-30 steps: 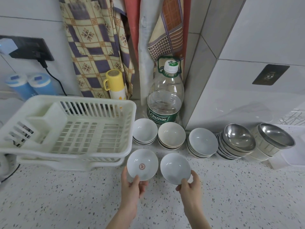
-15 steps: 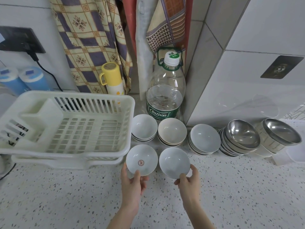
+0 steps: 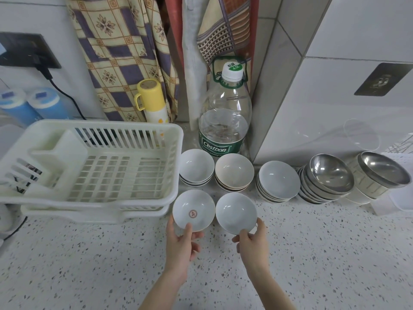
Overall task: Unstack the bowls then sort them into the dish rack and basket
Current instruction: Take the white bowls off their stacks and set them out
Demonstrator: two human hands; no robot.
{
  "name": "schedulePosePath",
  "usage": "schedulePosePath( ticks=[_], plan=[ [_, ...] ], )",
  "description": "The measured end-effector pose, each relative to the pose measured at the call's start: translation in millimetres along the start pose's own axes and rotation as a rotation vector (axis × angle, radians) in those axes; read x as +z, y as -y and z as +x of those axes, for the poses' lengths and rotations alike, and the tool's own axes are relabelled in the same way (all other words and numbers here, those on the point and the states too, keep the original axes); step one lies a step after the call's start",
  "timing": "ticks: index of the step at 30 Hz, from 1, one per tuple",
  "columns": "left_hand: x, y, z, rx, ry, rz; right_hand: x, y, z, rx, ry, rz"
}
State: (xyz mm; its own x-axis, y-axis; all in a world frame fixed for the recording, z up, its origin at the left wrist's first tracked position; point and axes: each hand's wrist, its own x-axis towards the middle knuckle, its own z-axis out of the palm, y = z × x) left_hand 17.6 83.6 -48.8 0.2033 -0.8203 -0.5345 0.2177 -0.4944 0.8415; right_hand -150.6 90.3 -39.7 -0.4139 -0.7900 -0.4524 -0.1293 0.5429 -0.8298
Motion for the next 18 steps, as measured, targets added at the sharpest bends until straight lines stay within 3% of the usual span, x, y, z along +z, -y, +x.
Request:
schedulePosePath(
  ticks=[18],
  plan=[
    [-10.4,-0.4,-9.9,-0.047,0.073,-0.004,-6.4,0.5,-5.2,-0.036,0.062,-0.01]
  ],
)
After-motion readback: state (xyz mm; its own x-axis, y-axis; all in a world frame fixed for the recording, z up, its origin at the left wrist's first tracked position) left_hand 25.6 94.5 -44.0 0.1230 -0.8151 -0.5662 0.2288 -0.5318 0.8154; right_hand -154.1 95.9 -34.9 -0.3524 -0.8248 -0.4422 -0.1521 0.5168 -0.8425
